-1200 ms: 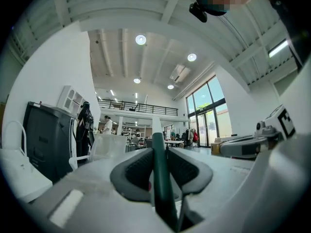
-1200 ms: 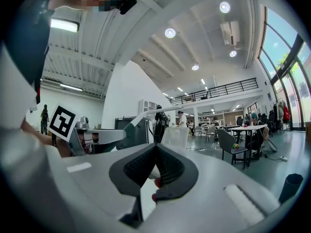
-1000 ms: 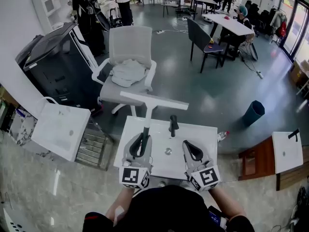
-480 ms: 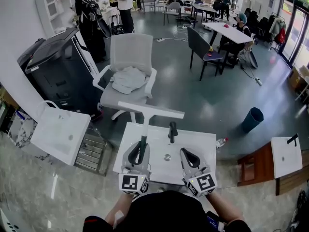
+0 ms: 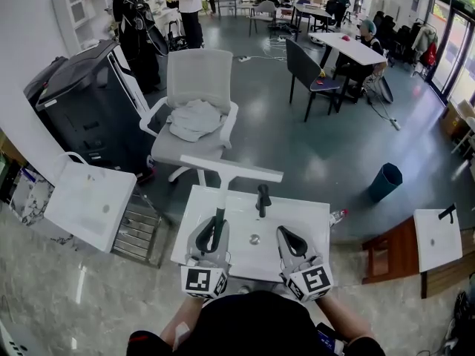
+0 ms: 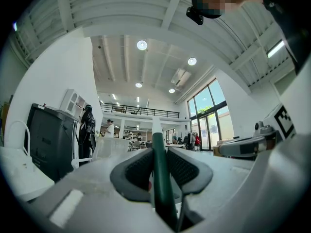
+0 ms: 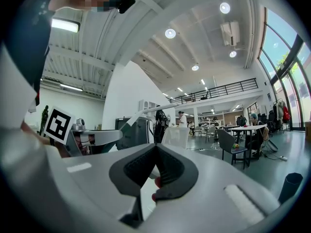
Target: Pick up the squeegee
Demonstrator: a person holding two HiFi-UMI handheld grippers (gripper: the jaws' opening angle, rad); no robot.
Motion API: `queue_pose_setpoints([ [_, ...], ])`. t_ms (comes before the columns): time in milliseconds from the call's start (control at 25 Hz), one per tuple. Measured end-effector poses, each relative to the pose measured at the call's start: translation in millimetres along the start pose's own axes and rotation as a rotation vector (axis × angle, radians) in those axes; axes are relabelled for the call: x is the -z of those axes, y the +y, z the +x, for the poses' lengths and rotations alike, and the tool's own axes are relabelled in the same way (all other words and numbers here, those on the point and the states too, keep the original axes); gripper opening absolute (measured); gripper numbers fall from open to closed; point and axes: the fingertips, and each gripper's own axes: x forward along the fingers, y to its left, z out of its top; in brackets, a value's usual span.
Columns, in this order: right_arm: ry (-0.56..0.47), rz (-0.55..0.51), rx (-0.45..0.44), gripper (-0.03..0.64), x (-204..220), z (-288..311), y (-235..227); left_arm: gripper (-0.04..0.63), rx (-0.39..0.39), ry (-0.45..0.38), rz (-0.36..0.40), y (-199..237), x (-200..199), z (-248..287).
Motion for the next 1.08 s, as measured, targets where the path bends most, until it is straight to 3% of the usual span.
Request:
queue_pose_setpoints([
  [1080, -0.010, -0.003, 0.015, 0.000, 3.0, -13.3, 0.0, 0.107, 0.025, 0.000, 0.015, -9.8, 3.9, -3.5],
])
